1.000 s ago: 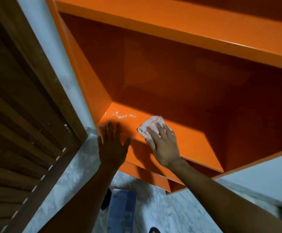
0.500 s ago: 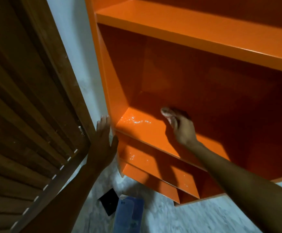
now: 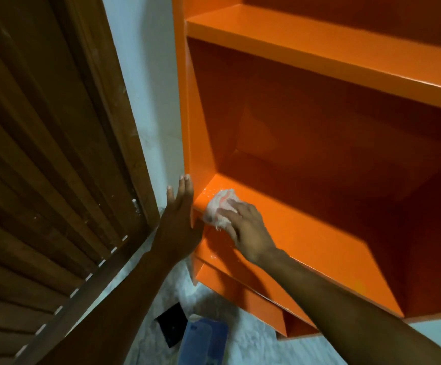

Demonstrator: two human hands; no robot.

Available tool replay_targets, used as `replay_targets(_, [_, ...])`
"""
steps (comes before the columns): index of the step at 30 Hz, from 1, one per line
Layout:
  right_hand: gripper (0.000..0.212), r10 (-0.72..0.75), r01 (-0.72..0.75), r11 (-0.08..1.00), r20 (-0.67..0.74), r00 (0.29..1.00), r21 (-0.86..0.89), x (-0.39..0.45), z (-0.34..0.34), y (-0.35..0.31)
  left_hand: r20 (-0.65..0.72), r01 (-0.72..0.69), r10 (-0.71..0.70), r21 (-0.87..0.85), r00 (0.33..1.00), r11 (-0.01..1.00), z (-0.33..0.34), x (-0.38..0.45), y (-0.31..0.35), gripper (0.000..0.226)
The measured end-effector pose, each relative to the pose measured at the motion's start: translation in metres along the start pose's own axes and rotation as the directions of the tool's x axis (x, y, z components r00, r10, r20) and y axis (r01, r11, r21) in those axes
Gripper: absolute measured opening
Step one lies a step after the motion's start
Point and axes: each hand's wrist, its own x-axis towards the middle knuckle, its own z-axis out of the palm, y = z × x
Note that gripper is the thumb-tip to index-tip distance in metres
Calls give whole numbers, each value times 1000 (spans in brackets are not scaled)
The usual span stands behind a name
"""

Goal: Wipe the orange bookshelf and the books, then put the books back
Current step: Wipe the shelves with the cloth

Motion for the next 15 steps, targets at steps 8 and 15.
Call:
replay_targets(8, [28, -82, 143, 931, -189, 979, 337, 13, -42, 10, -28, -50, 49, -6, 998, 999, -12, 0, 2, 76])
replay_targets(15, [50, 359, -356, 928, -5, 933, 108, 93, -48, 44, 1, -33, 33, -139, 999, 990, 0, -5, -5, 82])
